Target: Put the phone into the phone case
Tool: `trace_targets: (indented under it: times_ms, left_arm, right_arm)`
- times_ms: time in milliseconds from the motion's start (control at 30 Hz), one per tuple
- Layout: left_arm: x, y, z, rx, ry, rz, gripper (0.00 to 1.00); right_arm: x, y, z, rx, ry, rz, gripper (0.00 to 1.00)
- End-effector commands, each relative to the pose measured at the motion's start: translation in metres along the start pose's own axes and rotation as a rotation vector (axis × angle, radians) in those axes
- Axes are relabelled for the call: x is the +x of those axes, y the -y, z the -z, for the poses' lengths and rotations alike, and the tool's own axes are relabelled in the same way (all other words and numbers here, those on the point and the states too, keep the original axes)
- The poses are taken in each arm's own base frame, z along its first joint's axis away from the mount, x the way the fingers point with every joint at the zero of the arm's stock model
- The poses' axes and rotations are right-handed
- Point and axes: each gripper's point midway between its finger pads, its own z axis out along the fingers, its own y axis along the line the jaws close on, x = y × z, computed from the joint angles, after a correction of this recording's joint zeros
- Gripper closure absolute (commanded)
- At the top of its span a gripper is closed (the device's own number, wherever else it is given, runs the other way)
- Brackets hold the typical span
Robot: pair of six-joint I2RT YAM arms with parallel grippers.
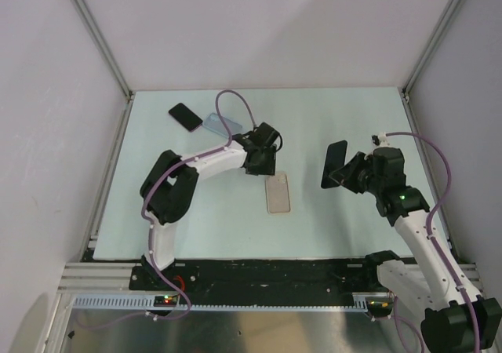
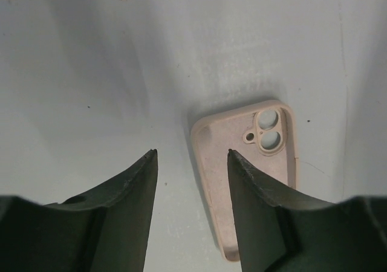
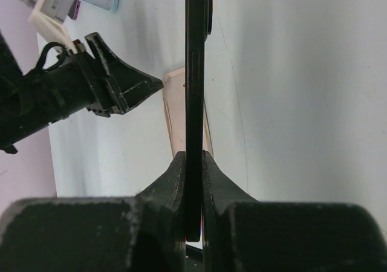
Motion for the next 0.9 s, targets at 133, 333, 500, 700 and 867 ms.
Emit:
trace_targets:
  times_ms: [133,333,500,700,867]
  left_arm:
    - [-0.002,-0.002,-0.014,-0.086,0.042,0.035,0.53]
    - [0.01,0.004,-0.021,-0.096,0.025,0.029,0.55]
    - [0.016,0.003,-0.023,-0.109,0.02,0.04,0.62]
    - [0.017,-0.015,-0.014,-0.157,0.048,0.144,0.88]
    - [0.017,-0.049,0.01,-0.197,0.089,0.347,1.0]
  right_arm:
    - [-0.012,-0.022,0.008,-0.11,0.032,0.019,1.0]
    - [-0.013,-0.025,0.006,-0.126,0.017,0.01,1.0]
    - [-0.012,-0.025,0.004,-0.131,0.011,0.01,1.0]
    - [-0.011,-0.029,0.0,-0.153,-0.015,0.013,1.0]
    - [-0.004,-0.035,-0.009,-0.188,-0.066,0.014,1.0]
